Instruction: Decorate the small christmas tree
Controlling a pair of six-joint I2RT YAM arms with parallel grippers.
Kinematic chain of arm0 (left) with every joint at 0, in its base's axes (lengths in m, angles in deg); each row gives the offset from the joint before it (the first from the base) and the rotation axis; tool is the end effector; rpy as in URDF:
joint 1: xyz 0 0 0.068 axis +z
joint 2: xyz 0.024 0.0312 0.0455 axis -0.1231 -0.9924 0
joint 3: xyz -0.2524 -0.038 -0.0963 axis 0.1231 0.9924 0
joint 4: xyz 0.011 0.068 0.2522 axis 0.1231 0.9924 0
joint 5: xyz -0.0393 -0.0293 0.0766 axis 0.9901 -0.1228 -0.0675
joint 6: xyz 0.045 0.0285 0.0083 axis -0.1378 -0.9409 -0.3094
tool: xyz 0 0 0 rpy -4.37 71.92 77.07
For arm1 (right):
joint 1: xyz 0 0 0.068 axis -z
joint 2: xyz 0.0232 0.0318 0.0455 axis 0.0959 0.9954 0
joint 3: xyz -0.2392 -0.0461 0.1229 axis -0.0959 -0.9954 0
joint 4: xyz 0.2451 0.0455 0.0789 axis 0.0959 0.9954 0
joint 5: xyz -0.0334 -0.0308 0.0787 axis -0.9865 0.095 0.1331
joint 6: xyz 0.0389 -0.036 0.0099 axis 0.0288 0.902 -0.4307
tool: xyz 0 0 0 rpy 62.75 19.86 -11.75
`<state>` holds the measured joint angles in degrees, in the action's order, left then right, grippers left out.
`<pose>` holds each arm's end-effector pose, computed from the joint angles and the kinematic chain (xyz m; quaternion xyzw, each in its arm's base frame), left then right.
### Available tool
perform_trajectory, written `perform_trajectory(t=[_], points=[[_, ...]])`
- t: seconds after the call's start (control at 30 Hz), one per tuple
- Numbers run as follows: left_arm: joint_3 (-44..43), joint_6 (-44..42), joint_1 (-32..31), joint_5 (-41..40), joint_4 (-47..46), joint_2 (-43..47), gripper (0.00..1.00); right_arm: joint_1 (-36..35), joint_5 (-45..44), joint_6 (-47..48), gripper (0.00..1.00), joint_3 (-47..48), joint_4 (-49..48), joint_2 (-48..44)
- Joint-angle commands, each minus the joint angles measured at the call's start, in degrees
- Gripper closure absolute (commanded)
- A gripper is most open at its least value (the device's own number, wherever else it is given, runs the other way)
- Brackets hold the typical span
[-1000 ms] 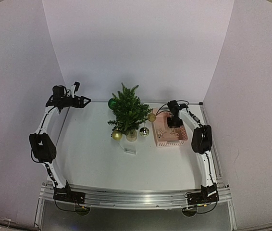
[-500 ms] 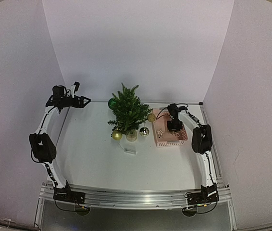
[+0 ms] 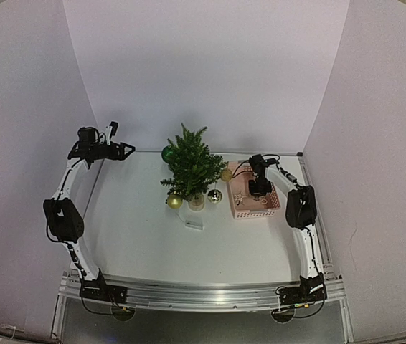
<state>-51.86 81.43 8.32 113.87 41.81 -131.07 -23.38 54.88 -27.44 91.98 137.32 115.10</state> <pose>0.4399 -0.0142 0.3493 0.1787 0.8251 -0.3008 0.4436 0.4818 0.1492 0.1447 -0.0267 0.9910 -0.0499 0.1216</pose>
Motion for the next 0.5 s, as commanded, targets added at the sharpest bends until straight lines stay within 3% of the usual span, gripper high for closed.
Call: perform_trajectory(t=[0.0, 0.47], points=[[-0.28, 0.14, 0.42, 0.84, -2.43, 0.98, 0.01, -0.11, 0.19, -0.53, 0.90, 0.80, 1.94, 1.51], [0.21, 0.14, 0.51, 1.02, -2.74, 1.42, 0.01, -0.02, 0.22, -0.17, 0.95, 6.99, 1.99, -1.93]])
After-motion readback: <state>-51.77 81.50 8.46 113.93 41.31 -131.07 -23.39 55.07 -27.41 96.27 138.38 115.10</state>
